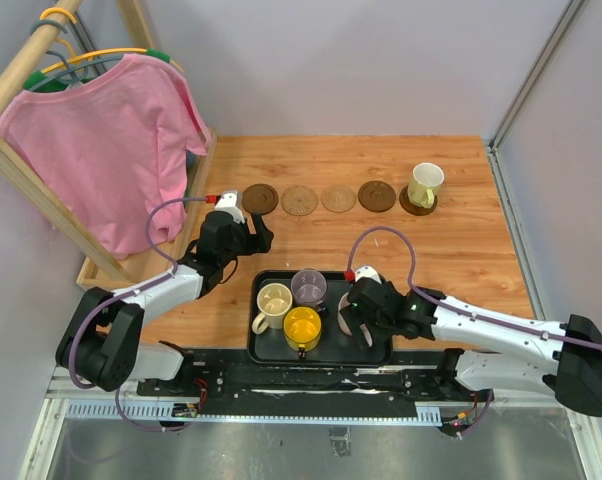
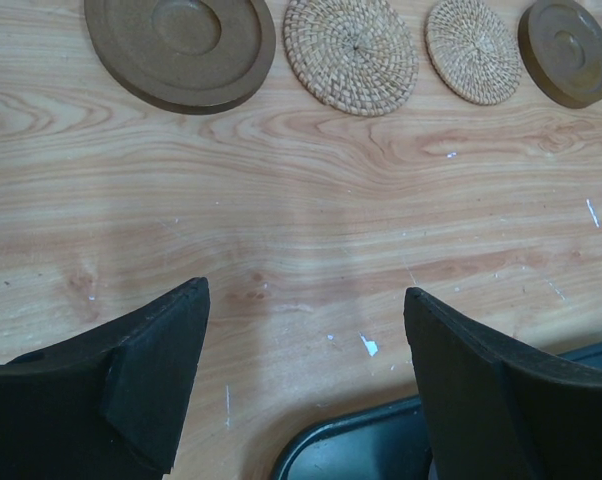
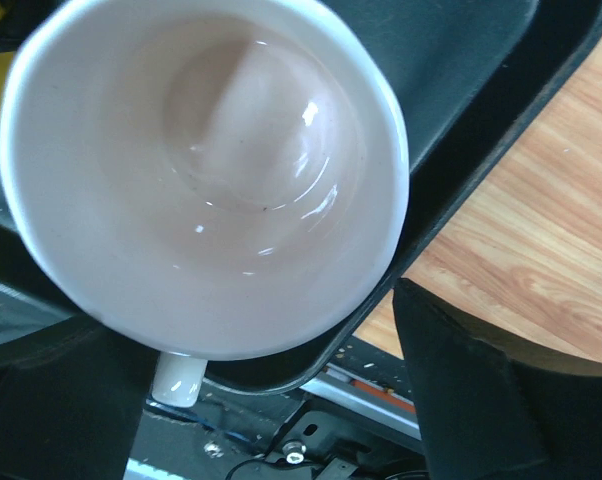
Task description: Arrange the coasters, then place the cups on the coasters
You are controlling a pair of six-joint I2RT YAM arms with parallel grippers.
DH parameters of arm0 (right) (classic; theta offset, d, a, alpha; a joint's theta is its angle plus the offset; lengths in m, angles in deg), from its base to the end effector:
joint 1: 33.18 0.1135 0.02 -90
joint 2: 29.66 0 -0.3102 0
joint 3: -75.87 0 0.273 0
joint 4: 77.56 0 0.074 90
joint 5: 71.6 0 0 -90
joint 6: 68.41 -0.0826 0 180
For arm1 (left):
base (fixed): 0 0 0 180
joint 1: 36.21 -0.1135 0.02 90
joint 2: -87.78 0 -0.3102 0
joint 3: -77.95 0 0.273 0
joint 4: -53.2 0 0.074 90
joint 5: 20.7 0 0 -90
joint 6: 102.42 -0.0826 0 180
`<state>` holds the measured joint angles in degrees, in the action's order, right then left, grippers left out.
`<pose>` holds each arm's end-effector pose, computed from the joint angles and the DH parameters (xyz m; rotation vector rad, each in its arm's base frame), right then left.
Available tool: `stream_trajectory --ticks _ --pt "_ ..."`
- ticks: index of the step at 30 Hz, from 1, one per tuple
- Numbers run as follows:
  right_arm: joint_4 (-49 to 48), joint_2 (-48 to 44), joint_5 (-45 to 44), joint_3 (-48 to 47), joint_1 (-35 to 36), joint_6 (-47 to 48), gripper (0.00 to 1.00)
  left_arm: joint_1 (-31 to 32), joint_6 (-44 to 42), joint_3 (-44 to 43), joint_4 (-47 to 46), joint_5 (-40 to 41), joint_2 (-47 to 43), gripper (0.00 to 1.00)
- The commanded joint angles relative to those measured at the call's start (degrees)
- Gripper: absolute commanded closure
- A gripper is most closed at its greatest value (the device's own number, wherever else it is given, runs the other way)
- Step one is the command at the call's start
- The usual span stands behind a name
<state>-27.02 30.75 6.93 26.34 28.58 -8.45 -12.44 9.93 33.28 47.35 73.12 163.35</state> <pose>0.1134 0.1764 0.1956 -0.6561 2.5563 0.2982 0.2938 -0.1234 0.2075 -0.0180 2.0352 -0.4448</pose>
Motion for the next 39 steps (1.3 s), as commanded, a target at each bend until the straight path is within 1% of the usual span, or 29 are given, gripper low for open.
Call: stream_trajectory --ticks 1,5,9,12,21,30,33,34,35,37,38,39 --pt "0.4 2.7 -6.1 -1.6 0.6 0.3 0.14 0.5 0.1 0.4 -2.8 -0.8 0.3 0.17" --pt "-0.7 4.8 -7.7 -2.8 -0.4 1.6 0.24 0.5 0.0 0.2 -3.1 -1.0 0.6 0.17" --pt "-3.2 4.9 -6.5 -2.2 -2.4 2.4 0.34 0.5 -0.1 0.0 -3.3 -1.0 0.8 0.17" --pt "-5.3 4.4 -4.9 -1.7 -2.8 2.6 0.40 0.5 -0.1 -0.1 -3.3 -1.1 1.0 0.18" --pt "-8.7 3.7 -3.4 0.5 -2.8 0.6 0.49 0.5 0.0 -0.3 -3.2 -1.4 1.4 0.17" --pt "-8.5 4.6 -3.8 0.7 -2.8 0.1 0.59 0.5 -0.1 -0.2 -3.1 -1.1 1.5 0.17" --pt "-8.4 5.1 -3.7 0.7 -2.8 0.0 0.68 0.5 -0.1 -0.1 -3.0 -1.1 1.4 0.17" --pt "-8.4 5.2 -3.8 0.6 -2.8 0.1 0.74 0.5 -0.1 -0.1 -3.0 -1.0 1.4 0.17" --pt "-8.2 5.3 -3.9 0.5 -2.8 0.0 0.83 0.5 -0.1 -0.1 -3.1 -0.9 1.4 0.17" --pt "-7.9 5.6 -4.2 0.4 -2.8 -0.1 0.95 0.5 -0.2 0.0 -3.0 -0.8 1.5 0.18" --pt "-7.6 5.6 -4.3 0.2 -2.7 -0.1 0.98 0.5 -0.3 0.0 -3.0 -0.7 1.5 0.17" --pt "-7.3 5.7 -4.6 0.1 -2.8 -0.1 0.99 0.5 -0.3 -0.1 -3.0 -0.7 1.6 0.17"
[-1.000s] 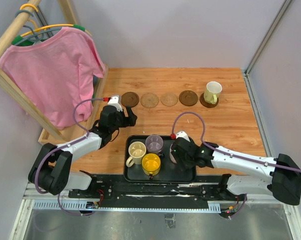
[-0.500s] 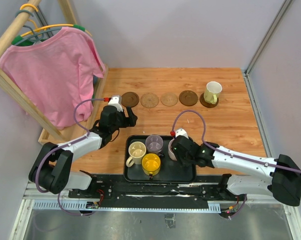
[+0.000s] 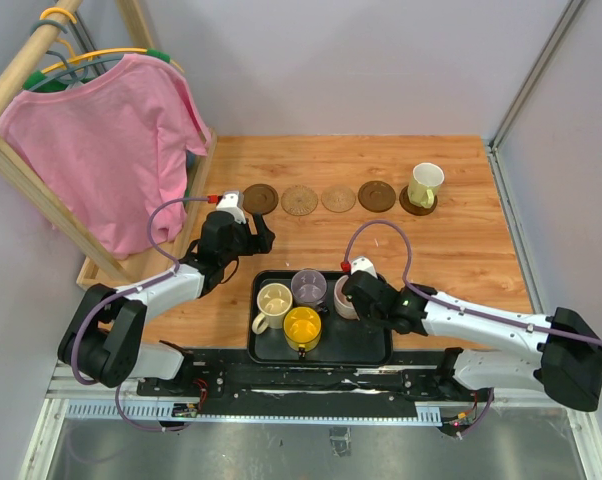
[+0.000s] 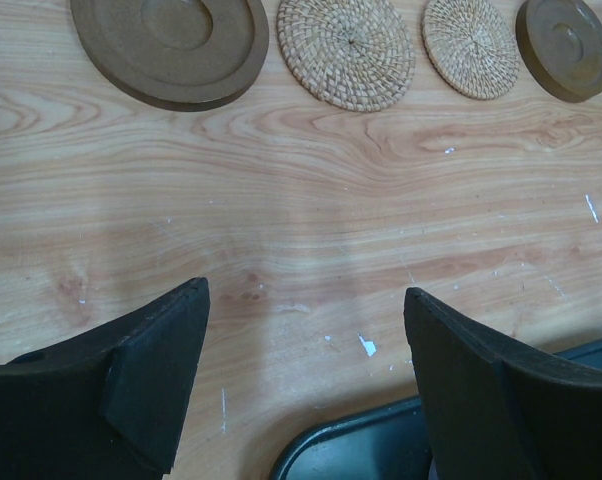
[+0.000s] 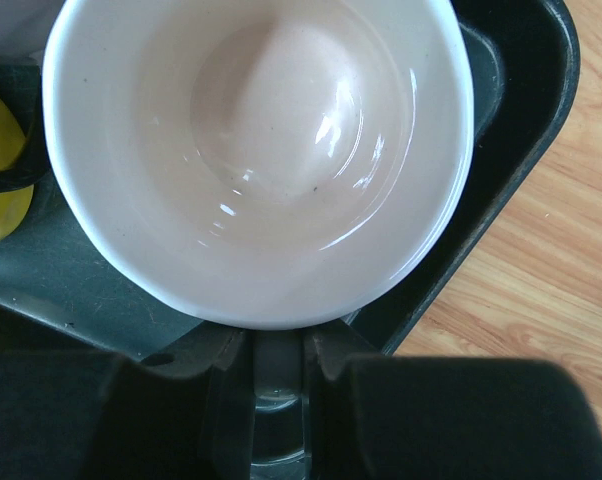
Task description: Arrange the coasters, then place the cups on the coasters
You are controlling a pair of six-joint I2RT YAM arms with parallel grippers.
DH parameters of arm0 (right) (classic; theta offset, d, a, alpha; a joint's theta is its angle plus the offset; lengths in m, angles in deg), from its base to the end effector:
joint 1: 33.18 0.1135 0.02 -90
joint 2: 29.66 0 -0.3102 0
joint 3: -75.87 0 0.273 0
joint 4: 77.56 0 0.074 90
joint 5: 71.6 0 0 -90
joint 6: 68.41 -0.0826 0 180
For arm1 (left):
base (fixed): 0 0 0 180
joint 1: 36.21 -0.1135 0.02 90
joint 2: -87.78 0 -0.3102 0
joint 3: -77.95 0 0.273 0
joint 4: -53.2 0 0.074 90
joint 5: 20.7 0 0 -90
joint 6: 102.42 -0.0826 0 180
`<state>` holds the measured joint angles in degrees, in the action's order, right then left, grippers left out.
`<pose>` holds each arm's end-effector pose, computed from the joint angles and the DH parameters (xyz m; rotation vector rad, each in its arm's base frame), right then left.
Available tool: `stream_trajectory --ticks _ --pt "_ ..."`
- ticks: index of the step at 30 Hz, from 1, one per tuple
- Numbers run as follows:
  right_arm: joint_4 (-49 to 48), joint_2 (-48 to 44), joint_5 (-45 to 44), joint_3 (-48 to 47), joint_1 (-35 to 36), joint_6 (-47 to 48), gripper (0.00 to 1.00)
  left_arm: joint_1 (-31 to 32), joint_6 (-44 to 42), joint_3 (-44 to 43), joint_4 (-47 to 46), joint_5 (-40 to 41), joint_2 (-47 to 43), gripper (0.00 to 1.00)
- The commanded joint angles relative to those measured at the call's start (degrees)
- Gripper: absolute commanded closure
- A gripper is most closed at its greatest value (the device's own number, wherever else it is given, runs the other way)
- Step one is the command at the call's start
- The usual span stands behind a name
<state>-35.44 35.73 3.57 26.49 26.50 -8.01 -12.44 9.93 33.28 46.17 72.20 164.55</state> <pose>0.1366 0.1917 0.1896 -0.5714 2.4926 0.2760 0.2964 -0.1260 0.2041 -0.0076 2.0382 -0.4604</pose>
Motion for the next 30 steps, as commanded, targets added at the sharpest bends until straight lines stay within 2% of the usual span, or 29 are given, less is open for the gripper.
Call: stream_trajectory --ticks 1,9,19,24,30 --pt "1.3 0.6 -1.3 -0.1 -0.7 -0.6 0.99 0.5 -0.3 -0.1 -1.8 0.2 0.4 0.17" --pt "1.7 -1.2 -3.1 -1.0 -0.7 -1.6 0.99 0.5 -0.1 -0.1 -2.1 0.0 0.8 0.17" --pt "0.0 -2.4 -18.1 -5.9 -1.6 -5.2 0.99 0.5 -1.1 -0.7 -1.9 0.5 0.7 0.17" --pt "-3.9 0.8 -17.3 -10.4 -8.9 -2.7 0.99 0.5 -1.4 -1.3 -1.7 0.3 1.1 0.17" --pt "-8.7 7.6 -12.7 -19.5 -19.6 5.0 0.99 0.5 -2.6 -2.7 0.1 0.6 1.7 0.17"
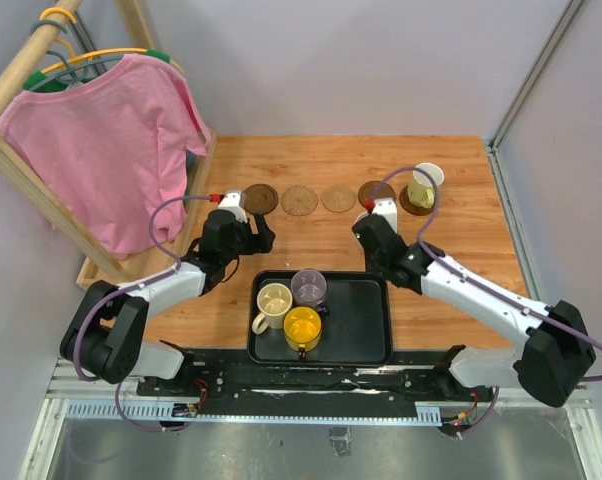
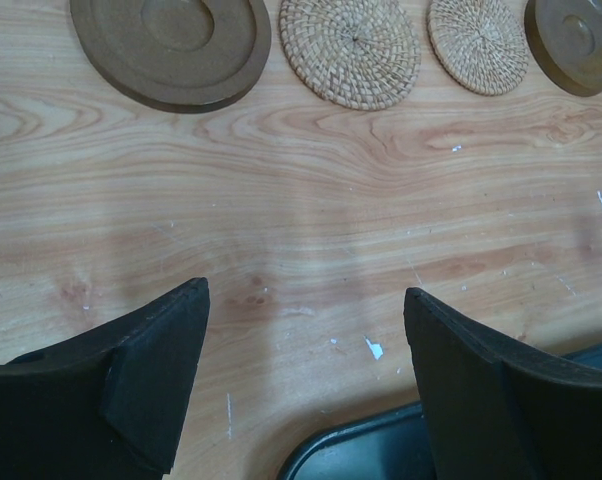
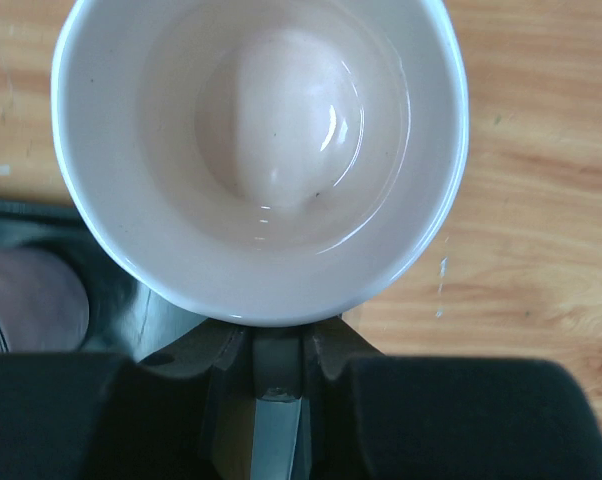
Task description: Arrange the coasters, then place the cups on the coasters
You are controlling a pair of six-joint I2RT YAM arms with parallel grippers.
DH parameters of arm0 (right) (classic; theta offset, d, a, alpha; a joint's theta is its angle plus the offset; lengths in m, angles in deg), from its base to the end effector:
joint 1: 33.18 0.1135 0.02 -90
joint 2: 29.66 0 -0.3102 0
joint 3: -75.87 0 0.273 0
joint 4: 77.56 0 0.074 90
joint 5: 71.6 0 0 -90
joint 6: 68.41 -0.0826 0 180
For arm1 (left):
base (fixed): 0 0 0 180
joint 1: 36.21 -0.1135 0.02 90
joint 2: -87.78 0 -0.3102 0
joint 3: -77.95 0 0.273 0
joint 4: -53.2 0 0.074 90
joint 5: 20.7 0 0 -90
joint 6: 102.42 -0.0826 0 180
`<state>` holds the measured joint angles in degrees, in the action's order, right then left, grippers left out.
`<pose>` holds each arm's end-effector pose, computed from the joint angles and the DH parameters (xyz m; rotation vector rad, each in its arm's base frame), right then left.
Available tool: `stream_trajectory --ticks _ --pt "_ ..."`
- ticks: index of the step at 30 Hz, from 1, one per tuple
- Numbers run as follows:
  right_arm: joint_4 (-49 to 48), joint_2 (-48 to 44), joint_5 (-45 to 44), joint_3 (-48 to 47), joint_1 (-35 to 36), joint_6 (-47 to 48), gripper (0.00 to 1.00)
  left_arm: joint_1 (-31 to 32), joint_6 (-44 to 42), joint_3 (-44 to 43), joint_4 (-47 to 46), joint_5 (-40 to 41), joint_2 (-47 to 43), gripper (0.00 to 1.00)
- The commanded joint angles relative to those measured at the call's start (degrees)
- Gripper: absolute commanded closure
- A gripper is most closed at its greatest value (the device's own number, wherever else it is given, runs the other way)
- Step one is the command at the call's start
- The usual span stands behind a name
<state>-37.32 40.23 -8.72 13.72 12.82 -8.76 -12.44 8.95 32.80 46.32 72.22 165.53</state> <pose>0.2234 0.1771 0.2584 -0.1014 2.2934 0.1092 0.2993 -0.1272 0.2016 0.0101 2.0479 -0.4456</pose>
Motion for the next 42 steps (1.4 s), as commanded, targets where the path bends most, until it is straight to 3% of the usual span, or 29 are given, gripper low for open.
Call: stream_trajectory --ticks 1,17,31,42 --pt "-7.6 4.7 0.6 -8.3 -7.7 6.8 0.99 0.5 -1.8 -2.5 0.0 0.6 0.8 0.17" --pt "-15.9 30.1 11.3 -28.6 -25.3 13.7 0.99 0.5 -2.7 -6.9 0.6 1.1 5.8 0.17" --pt "-13.5 41.8 15.1 -40.5 -29.0 15.7 0.99 0.5 -3.3 -9.3 0.9 2.1 8.1 0.18" --pt "-10.1 43.1 15.9 -40.5 -29.5 15.2 0.99 0.5 -3.0 -9.8 0.6 1.9 9.7 0.18"
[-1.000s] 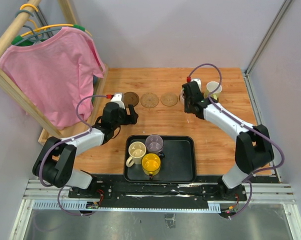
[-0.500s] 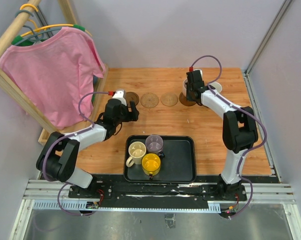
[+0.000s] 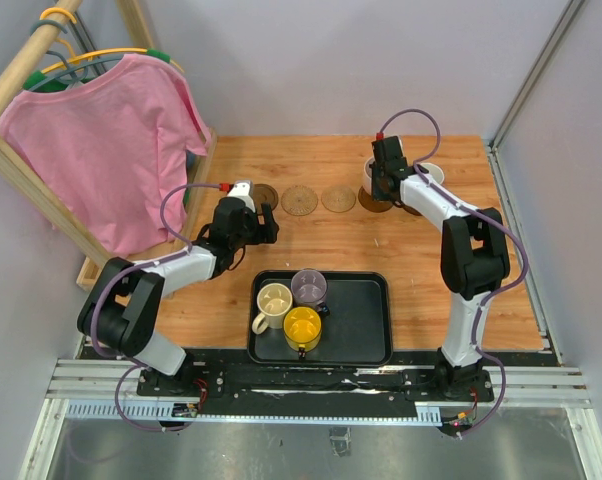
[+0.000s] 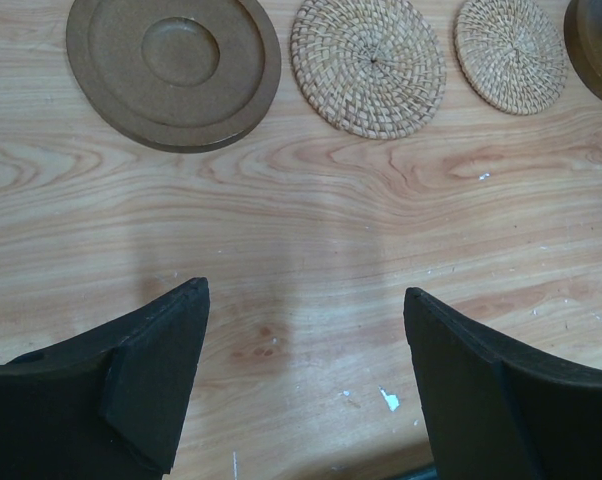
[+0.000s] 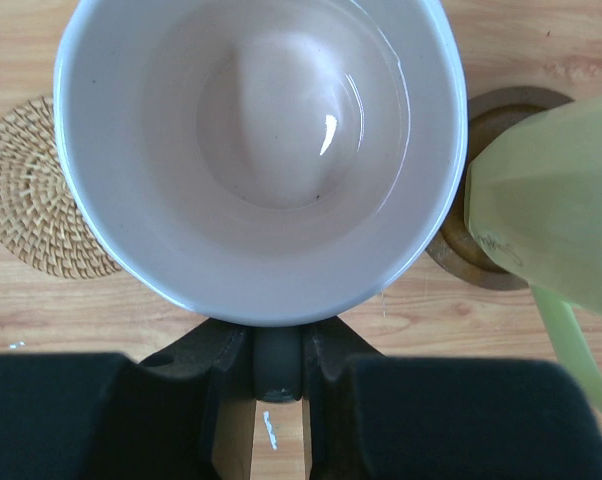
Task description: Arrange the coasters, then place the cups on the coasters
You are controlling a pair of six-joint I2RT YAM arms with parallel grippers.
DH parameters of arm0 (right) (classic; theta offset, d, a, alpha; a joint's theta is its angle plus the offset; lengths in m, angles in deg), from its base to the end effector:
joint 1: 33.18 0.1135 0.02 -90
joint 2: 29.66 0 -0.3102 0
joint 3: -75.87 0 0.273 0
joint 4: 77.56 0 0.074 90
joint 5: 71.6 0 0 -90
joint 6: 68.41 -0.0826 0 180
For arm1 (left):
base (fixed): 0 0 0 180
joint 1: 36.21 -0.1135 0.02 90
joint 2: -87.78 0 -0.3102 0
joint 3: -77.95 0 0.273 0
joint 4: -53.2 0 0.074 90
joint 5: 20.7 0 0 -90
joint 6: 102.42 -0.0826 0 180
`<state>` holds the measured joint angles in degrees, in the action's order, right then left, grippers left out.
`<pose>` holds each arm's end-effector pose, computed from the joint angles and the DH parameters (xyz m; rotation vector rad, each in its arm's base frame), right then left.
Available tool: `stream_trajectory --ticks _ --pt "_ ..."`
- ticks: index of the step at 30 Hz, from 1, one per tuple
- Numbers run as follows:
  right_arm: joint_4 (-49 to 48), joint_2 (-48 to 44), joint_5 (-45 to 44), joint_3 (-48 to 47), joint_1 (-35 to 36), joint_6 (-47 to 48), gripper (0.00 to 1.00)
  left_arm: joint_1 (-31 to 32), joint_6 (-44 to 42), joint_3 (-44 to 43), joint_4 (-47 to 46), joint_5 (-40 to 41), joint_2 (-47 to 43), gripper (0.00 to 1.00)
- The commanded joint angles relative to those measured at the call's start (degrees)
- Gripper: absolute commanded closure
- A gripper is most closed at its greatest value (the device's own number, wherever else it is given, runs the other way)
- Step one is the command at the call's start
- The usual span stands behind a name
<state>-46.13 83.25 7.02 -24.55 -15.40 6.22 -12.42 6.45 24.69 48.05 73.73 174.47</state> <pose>0.4991 0.1429 0.2327 0.0494 2.3188 0.0599 0.3390 -0.1425 0.1987 0.0413 2.0841 -0.3779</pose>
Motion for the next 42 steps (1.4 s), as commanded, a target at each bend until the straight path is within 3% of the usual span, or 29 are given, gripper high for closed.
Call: stream_trajectory --ticks 1,42 --pt "-1.3 0.2 0.3 -2.2 -1.3 0.2 0.99 0.5 -0.5 -1.6 -1.1 0.5 0.8 0.17" --pt "-0.9 -1.2 2.9 1.9 -2.9 -3.0 0.99 0.5 0.0 -2.4 -1.2 -0.2 3.0 0.17"
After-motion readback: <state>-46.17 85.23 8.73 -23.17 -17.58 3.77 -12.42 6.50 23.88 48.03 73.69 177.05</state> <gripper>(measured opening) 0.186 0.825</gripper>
